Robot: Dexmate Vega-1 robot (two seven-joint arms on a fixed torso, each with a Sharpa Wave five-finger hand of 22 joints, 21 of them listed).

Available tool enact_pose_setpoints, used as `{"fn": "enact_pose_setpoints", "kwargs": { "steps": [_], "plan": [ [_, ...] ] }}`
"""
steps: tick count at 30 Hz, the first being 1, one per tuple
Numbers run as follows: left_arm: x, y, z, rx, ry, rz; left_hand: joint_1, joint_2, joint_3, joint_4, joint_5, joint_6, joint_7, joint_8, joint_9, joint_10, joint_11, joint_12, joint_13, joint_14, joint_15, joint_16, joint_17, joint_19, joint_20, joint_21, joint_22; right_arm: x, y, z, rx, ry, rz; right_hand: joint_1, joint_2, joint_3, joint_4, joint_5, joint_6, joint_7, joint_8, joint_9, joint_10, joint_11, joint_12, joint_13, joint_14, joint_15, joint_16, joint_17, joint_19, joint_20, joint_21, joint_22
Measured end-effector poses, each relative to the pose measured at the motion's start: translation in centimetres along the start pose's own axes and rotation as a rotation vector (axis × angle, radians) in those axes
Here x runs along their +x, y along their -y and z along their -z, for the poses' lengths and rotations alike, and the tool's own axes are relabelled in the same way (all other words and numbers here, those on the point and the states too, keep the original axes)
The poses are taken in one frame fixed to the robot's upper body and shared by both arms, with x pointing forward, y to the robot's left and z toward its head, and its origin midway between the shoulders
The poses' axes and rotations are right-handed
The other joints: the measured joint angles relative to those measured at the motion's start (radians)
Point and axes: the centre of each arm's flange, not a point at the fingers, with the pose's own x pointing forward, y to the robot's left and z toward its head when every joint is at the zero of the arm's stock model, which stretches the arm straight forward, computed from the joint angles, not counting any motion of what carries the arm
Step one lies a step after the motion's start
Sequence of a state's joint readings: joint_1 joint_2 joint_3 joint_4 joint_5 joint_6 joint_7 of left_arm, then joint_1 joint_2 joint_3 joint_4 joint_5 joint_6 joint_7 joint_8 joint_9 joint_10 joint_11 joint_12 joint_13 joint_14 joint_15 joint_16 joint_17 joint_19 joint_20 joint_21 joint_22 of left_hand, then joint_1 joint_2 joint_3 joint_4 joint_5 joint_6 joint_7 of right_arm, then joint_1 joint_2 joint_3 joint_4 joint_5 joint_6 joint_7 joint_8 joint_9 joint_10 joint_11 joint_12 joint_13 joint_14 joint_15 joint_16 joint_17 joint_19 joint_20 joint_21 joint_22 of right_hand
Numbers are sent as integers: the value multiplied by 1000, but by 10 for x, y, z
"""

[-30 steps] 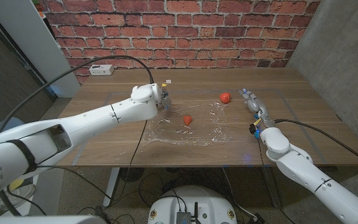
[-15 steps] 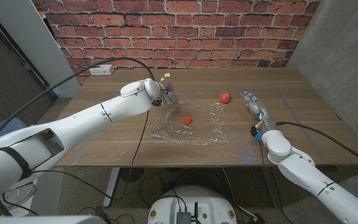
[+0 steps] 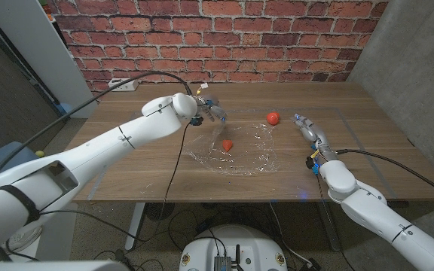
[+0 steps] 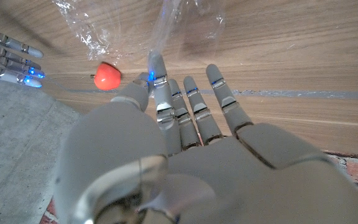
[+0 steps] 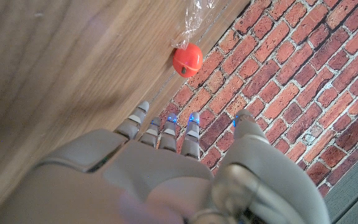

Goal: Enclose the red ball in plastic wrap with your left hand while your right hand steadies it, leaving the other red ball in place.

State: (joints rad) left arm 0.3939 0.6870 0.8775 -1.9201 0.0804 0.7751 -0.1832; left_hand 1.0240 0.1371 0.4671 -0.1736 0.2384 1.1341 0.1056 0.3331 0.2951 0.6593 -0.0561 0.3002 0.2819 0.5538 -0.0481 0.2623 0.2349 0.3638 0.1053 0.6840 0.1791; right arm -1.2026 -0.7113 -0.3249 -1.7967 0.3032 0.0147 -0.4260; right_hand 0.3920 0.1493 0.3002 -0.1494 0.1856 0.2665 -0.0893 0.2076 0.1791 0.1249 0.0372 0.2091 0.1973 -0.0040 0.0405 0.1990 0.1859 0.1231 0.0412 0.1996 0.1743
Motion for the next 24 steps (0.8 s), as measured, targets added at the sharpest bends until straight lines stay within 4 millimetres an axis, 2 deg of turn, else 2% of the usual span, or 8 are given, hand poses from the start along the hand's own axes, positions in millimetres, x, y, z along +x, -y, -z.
{"fn": "enact_pose_setpoints", "kwargs": {
  "steps": [12,24],
  "plan": [
    [4,4,-24,-56,94,-19,0,0,3,3,0,0,0,4,9,4,-2,0,0,0,0,0,0,0,0,-4,0,-8,4,4,-35,-13,-12,5,-3,1,-1,0,10,18,0,0,0,0,0,0,0,0,0,0,-5,5,0,0],
    [12,11,-44,-66,131,-11,-5,-5,4,4,6,0,0,4,19,8,-1,0,0,0,0,0,0,0,0,-4,0,-18,12,10,-42,-18,-8,10,-8,1,-1,0,10,18,-4,0,0,0,0,0,0,0,0,0,-5,5,0,0]
  ]
}}
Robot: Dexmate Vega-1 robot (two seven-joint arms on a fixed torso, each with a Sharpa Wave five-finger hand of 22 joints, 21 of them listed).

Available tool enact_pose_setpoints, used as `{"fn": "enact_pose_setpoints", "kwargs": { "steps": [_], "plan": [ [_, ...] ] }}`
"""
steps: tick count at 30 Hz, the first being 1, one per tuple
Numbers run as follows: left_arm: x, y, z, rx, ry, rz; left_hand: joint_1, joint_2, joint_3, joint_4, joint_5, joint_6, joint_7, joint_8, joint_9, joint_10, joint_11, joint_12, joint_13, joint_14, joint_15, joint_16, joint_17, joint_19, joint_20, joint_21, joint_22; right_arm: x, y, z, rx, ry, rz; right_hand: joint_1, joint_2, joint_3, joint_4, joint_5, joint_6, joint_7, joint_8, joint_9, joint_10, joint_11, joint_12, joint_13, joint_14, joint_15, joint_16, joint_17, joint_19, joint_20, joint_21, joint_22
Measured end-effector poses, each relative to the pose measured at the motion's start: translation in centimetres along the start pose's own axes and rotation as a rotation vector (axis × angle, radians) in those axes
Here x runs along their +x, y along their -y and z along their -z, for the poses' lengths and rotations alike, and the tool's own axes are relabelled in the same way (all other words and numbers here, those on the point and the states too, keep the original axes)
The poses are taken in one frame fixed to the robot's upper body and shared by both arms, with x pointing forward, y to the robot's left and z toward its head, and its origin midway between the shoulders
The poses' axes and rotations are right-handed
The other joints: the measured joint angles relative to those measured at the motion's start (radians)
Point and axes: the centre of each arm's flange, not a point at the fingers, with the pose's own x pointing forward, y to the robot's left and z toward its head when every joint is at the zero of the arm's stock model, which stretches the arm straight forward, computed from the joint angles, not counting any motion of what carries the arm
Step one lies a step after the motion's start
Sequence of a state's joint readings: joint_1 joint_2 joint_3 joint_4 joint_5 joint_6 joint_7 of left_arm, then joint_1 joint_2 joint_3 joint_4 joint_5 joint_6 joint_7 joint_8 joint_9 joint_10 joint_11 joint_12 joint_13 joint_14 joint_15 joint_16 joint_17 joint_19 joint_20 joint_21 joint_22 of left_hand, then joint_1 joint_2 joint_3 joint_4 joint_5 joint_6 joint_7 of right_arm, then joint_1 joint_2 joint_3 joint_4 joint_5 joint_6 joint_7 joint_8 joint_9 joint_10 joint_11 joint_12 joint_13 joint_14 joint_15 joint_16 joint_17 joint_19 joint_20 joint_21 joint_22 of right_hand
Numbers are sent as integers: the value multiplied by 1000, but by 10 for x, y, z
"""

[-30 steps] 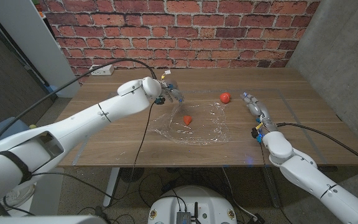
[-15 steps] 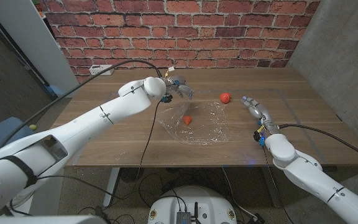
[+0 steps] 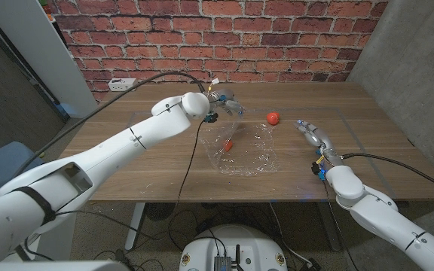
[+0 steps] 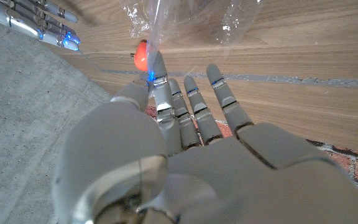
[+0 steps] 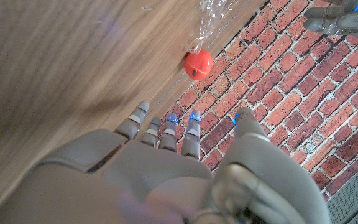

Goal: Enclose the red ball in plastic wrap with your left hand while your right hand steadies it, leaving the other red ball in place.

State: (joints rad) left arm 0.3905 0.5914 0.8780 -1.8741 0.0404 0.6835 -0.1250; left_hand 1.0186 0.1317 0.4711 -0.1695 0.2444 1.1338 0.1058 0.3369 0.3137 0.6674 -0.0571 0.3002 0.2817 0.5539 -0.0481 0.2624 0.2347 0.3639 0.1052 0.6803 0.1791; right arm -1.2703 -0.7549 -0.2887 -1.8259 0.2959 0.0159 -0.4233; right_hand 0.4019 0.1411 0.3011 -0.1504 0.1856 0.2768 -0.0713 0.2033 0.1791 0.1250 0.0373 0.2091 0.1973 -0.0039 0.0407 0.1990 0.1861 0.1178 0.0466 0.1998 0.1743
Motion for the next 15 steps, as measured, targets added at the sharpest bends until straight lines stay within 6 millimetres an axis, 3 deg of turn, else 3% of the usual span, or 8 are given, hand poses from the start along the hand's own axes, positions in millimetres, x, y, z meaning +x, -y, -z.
{"fn": "enact_pose_setpoints", "kwargs": {
  "steps": [15],
  "plan": [
    [29,20,-17,44,-7,45,5,-5,-3,-3,0,0,0,0,5,3,-4,0,4,0,0,5,9,-4,4,0,0,-11,10,8,6,-9,20,0,0,0,0,0,0,0,-8,0,2,2,0,0,0,0,0,1,0,0,0,0]
  ]
}}
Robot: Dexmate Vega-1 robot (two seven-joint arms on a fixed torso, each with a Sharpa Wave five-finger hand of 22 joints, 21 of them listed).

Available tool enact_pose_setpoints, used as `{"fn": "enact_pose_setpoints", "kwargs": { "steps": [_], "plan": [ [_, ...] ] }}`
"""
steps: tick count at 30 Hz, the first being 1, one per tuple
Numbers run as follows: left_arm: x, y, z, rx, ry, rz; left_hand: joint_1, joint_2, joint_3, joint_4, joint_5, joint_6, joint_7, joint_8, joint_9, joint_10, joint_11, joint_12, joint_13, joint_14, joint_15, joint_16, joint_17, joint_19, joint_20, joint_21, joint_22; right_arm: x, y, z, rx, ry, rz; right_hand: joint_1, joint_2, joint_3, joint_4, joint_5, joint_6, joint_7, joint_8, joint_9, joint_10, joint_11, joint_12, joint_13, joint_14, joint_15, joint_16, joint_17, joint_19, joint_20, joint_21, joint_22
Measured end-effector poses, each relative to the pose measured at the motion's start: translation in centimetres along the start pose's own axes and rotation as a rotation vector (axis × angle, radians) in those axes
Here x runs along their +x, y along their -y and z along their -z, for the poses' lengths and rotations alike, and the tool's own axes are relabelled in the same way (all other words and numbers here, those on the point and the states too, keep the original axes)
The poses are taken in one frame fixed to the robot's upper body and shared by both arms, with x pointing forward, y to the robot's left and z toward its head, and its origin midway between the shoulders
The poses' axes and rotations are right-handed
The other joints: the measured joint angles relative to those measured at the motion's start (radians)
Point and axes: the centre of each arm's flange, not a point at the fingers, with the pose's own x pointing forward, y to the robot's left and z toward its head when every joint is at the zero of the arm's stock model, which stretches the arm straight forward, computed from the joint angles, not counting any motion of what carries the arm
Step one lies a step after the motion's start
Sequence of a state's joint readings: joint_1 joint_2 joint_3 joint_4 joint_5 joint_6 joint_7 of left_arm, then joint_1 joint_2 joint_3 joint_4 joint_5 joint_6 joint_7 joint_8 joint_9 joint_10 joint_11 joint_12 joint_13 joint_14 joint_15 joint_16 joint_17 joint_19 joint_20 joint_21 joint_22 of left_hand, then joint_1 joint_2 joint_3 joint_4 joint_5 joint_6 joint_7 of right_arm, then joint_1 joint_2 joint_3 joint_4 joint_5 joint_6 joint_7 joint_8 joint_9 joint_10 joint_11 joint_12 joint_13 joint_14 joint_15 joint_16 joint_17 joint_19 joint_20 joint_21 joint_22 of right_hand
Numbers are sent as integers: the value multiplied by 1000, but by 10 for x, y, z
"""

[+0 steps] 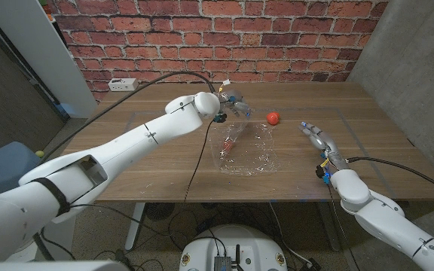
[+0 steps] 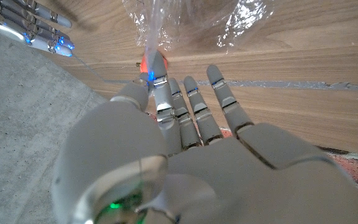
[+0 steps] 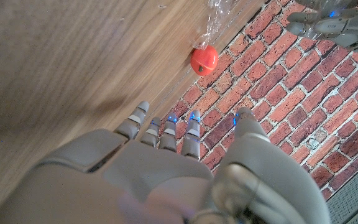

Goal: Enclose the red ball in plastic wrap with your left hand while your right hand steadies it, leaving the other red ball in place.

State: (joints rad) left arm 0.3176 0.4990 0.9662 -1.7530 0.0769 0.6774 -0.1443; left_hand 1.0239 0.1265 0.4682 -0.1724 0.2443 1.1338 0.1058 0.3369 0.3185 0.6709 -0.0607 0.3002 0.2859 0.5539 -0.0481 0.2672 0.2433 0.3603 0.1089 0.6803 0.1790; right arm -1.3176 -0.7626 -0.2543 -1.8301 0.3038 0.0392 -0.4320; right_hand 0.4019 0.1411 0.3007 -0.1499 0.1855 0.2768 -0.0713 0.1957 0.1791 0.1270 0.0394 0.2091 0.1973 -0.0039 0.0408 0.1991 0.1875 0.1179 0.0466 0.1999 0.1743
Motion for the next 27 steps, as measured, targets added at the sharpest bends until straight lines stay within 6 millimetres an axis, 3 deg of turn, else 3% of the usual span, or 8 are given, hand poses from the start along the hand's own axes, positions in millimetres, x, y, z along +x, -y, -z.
{"fn": "enact_pose_setpoints", "kwargs": {
  "steps": [12,15,18,22,25,27],
  "plan": [
    [25,23,-21,99,2,23,4,-4,0,0,0,4,4,-1,4,29,-7,16,0,13,-6,7,-2,-1,-10,0,0,-4,7,6,10,0,23,0,0,-3,2,0,-4,4,0,0,0,0,0,5,0,0,0,1,0,0,0,0],
    [26,21,-23,133,1,0,4,-4,0,0,0,12,-1,4,9,29,-7,16,3,13,-6,7,-2,0,-11,0,0,-5,9,8,12,-3,28,0,0,-2,2,0,-4,4,-4,0,0,0,0,5,0,0,0,1,0,0,0,0],
    [32,35,-35,193,8,3,4,-4,-3,3,0,13,-2,4,12,29,-7,16,5,15,-4,7,1,-3,-15,-4,0,-5,11,7,16,5,34,0,0,-3,2,0,-4,4,-4,0,0,0,0,5,0,0,0,1,0,0,0,0],
    [36,48,-45,309,6,-26,-6,-14,-10,10,-4,18,-23,6,18,30,-13,16,5,15,-4,7,5,-7,-18,-8,0,-5,14,9,19,8,44,0,0,-3,3,0,-4,4,-4,0,0,0,0,5,0,0,0,1,0,0,0,0],
    [36,44,-47,356,-1,-59,-16,-24,-20,7,-10,19,-42,12,23,22,-20,16,7,14,-3,7,12,-20,-20,-12,0,-5,16,11,19,6,48,0,0,-7,7,0,-4,4,-4,0,3,4,0,5,0,0,0,1,0,0,0,0],
    [38,62,-55,448,5,-64,-21,-29,-28,8,-16,20,-53,18,28,13,-25,16,10,5,-5,12,17,-23,-16,-15,0,-6,17,11,22,11,52,0,0,-7,7,0,-4,4,-4,0,4,4,0,5,0,0,0,1,0,0,0,0]
  ]
}}
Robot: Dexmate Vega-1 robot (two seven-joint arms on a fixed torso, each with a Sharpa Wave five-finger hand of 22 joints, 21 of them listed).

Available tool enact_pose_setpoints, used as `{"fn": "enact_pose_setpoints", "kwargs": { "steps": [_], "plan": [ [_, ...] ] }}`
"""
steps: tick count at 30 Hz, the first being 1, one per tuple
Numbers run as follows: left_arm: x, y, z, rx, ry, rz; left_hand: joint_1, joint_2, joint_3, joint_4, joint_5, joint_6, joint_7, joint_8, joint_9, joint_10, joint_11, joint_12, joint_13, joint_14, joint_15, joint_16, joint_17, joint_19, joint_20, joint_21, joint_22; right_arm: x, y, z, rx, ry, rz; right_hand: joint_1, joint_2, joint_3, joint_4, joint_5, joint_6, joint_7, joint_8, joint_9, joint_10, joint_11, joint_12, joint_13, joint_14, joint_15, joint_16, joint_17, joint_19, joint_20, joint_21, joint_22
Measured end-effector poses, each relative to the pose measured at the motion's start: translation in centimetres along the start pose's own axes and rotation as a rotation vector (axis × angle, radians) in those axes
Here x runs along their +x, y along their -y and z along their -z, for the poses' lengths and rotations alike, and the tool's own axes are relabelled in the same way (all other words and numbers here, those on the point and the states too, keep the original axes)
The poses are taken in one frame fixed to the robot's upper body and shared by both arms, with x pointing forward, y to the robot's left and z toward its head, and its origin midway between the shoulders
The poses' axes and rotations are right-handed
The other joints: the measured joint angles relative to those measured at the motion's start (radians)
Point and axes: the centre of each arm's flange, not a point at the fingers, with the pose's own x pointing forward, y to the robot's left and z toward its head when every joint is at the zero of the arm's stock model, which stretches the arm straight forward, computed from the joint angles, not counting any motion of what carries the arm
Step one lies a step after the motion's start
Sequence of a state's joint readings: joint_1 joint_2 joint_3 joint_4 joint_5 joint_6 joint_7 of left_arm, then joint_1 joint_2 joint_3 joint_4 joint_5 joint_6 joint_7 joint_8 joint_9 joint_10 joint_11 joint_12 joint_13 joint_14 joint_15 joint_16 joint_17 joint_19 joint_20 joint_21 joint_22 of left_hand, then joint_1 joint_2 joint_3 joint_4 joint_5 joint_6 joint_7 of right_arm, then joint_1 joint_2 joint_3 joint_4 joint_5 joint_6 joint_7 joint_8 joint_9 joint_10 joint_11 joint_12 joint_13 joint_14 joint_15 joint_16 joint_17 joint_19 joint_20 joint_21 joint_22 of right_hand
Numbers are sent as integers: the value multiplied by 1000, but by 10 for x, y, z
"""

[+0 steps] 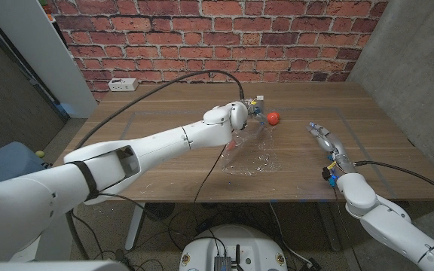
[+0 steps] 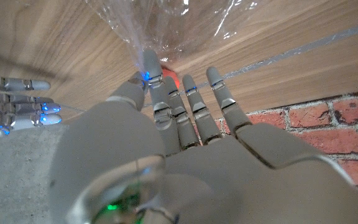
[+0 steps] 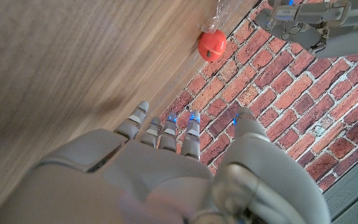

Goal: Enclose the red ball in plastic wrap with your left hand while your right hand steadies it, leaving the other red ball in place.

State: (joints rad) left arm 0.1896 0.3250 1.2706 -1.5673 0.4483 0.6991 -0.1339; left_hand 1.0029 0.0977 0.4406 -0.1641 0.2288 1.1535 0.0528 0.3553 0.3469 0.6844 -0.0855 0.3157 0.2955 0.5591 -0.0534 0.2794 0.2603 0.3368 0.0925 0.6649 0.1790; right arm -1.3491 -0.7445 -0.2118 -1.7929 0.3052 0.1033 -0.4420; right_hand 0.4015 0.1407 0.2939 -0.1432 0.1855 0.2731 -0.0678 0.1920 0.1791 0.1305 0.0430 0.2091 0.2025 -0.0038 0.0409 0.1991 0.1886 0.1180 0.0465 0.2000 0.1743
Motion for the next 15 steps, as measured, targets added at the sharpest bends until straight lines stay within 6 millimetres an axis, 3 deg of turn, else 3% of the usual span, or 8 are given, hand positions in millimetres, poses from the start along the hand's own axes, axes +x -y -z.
{"fn": "enact_pose_setpoints", "kwargs": {
  "steps": [9,13,15],
  "plan": [
    [-1,16,-22,214,10,-61,0,-13,-18,1,-20,-30,-31,7,17,-14,-5,-8,4,-14,3,11,16,-20,-1,-11,0,-1,6,-2,1,21,23,-4,-4,0,0,0,0,0,-4,0,0,0,0,0,0,0,0,0,0,0,0,0],
    [-1,26,-30,277,22,-84,-23,-36,-42,14,-40,-144,-47,-33,13,-47,-3,-19,11,-33,4,10,20,-32,-3,-18,4,-3,9,-6,-6,43,36,-4,-4,0,0,0,0,0,-4,0,4,4,0,0,0,0,0,0,6,6,0,0],
    [-2,29,-34,299,30,-100,-42,-55,-60,21,-48,-228,-75,-70,0,-78,0,-30,17,-54,5,-1,21,-38,2,-20,5,-4,11,-9,-11,54,42,-4,-4,0,0,0,0,0,-4,0,4,4,0,0,0,0,0,0,6,5,0,0]
  ]
}}
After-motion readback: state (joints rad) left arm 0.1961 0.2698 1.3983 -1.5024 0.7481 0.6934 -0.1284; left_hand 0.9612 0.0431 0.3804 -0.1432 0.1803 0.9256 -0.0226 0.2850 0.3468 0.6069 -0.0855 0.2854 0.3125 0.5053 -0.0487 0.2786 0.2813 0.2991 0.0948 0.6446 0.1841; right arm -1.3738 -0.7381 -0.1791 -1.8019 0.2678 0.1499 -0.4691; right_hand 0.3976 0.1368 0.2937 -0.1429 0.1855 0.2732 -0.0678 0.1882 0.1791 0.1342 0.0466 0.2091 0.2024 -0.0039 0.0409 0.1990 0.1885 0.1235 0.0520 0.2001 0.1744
